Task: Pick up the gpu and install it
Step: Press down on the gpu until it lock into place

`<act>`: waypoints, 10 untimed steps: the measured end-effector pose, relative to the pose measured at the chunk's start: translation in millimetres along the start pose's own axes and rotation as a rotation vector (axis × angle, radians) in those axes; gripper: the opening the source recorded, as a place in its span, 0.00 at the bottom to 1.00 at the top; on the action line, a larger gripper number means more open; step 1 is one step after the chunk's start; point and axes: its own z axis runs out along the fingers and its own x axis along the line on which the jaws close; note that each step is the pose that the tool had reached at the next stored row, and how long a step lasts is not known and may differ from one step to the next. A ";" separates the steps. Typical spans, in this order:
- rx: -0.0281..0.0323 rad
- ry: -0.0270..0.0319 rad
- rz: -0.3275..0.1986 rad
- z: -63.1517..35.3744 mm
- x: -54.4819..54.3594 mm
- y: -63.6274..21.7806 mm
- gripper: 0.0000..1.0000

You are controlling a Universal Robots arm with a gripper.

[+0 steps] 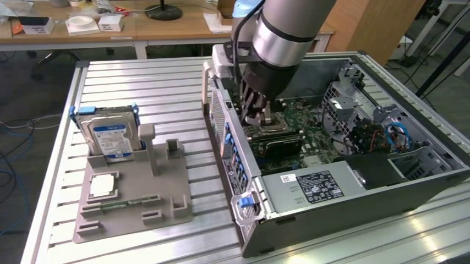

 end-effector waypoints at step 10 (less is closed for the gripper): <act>0.0057 -0.0011 0.000 -24.2 -10.9 -11.1 0.11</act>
